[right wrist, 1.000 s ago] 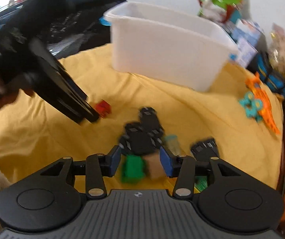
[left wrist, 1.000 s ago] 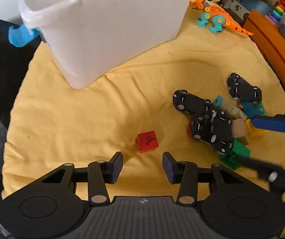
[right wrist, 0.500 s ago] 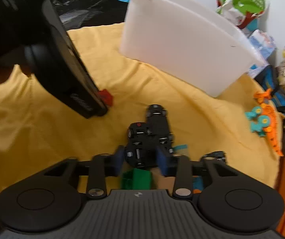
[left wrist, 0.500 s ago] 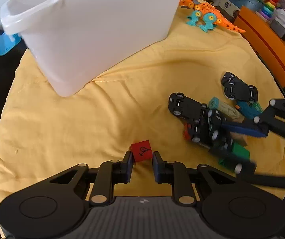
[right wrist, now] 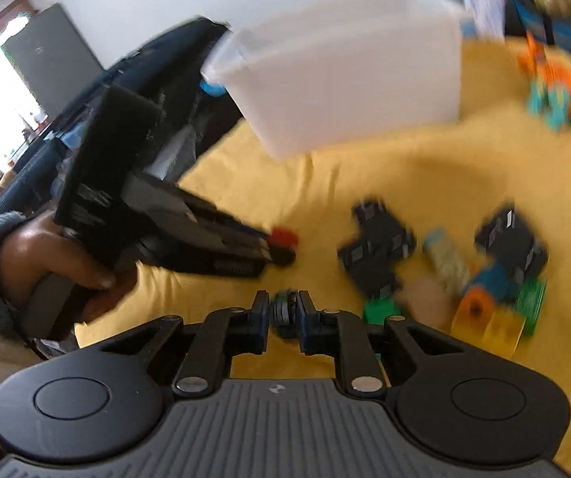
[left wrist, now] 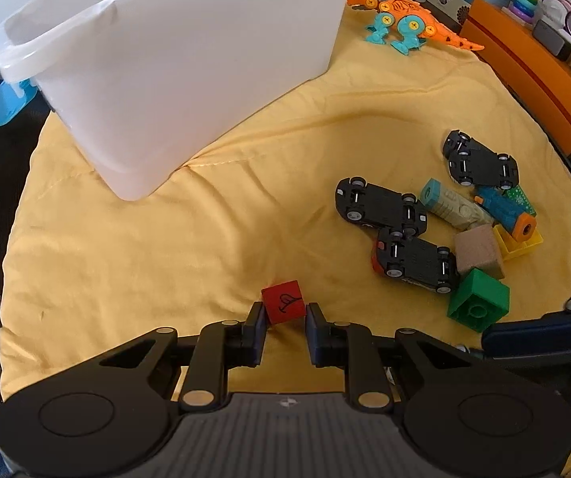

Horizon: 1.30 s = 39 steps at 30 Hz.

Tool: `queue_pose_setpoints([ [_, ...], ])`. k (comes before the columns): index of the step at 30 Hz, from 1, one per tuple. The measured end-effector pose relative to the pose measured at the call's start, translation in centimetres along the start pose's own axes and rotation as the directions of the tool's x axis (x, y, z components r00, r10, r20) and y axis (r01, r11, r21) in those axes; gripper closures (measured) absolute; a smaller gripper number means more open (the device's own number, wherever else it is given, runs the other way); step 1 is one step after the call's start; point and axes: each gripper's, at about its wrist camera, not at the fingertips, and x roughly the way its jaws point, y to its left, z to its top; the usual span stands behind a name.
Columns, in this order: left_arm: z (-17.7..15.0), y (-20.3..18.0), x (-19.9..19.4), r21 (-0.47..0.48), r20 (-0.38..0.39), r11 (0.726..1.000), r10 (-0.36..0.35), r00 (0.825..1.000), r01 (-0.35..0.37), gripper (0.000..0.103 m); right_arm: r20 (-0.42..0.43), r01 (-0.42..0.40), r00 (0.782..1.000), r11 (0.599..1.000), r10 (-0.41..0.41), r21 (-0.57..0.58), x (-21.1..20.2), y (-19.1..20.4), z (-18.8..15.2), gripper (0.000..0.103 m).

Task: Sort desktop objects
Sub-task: 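Grasp the silver toy car with the right gripper while the left holds the cube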

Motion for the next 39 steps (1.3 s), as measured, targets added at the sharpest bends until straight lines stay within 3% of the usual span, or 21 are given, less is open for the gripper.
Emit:
queue_pose_setpoints([
  [3,-0.2,0.0,-0.1,0.003,-0.001,1.000,0.007,1.000,-0.007,0.078,0.008,0.051,0.999,0.997,-0.052,0.052,-0.4,-1.0,-0.2,0.082],
  [4,-0.3,0.1,-0.1,-0.002,0.001,1.000,0.008,1.000,-0.008,0.077,0.001,0.102,0.995,0.994,-0.102,0.045,-0.5,-1.0,-0.3,0.072],
  [6,-0.4,0.2,-0.2,-0.014,0.005,1.000,0.001,1.000,-0.001,0.077,-0.002,0.174,0.985,0.985,-0.174,0.011,-0.8,-0.8,-0.7,0.063],
  [9,-0.4,0.5,-0.2,-0.022,0.007,1.000,-0.013,1.000,0.013,0.076,0.023,0.172,0.985,0.984,-0.171,-0.045,-1.8,-0.4,-0.9,0.057],
  [12,-0.1,0.4,0.0,-0.009,0.005,1.000,-0.007,1.000,0.007,0.076,0.040,0.138,0.990,0.971,-0.132,-0.195,-2.1,0.6,-1.1,0.053],
  [14,0.1,0.1,0.2,-0.004,0.003,1.000,0.001,1.000,-0.001,0.076,0.013,0.126,0.992,0.932,-0.129,-0.339,-1.0,2.0,-1.0,0.053],
  [18,0.2,0.0,0.2,-0.012,-0.004,1.000,0.006,1.000,-0.006,0.076,-0.037,0.109,0.987,0.811,-0.159,-0.574,1.9,3.9,-1.2,0.055],
  [21,0.1,0.3,0.1,-0.025,-0.010,1.000,0.001,1.000,-0.002,0.076,-0.110,0.062,0.978,0.755,-0.175,-0.653,4.1,3.9,-1.2,0.057],
  [24,0.0,0.5,0.0,-0.041,-0.012,0.999,-0.002,1.000,0.002,0.076,-0.142,0.074,0.963,0.732,-0.229,-0.677,5.4,2.7,-1.5,0.060],
  [26,-0.2,0.5,0.0,-0.053,-0.006,0.999,0.003,1.000,-0.003,0.076,-0.167,0.061,0.962,0.767,-0.216,-0.638,5.0,2.2,-1.4,0.069],
  [32,0.0,0.5,0.2,-0.075,0.016,0.997,0.001,1.000,0.000,0.075,-0.156,0.097,0.966,0.852,-0.205,-0.515,3.9,1.6,-1.7,0.070],
  [35,0.2,0.1,0.2,-0.068,0.018,0.998,0.017,1.000,-0.016,0.074,-0.168,0.101,0.969,0.909,-0.183,-0.403,4.7,0.3,-1.7,0.064],
  [37,0.3,-0.3,0.2,-0.053,0.011,0.998,0.031,0.999,-0.031,0.074,-0.159,0.085,0.977,0.941,-0.143,-0.326,4.8,-0.1,-1.2,0.055],
  [39,0.2,-0.3,0.2,-0.049,0.012,0.998,0.035,0.999,-0.035,0.074,-0.158,0.076,0.980,0.960,-0.122,-0.271,4.6,-0.3,-0.9,0.055],
])
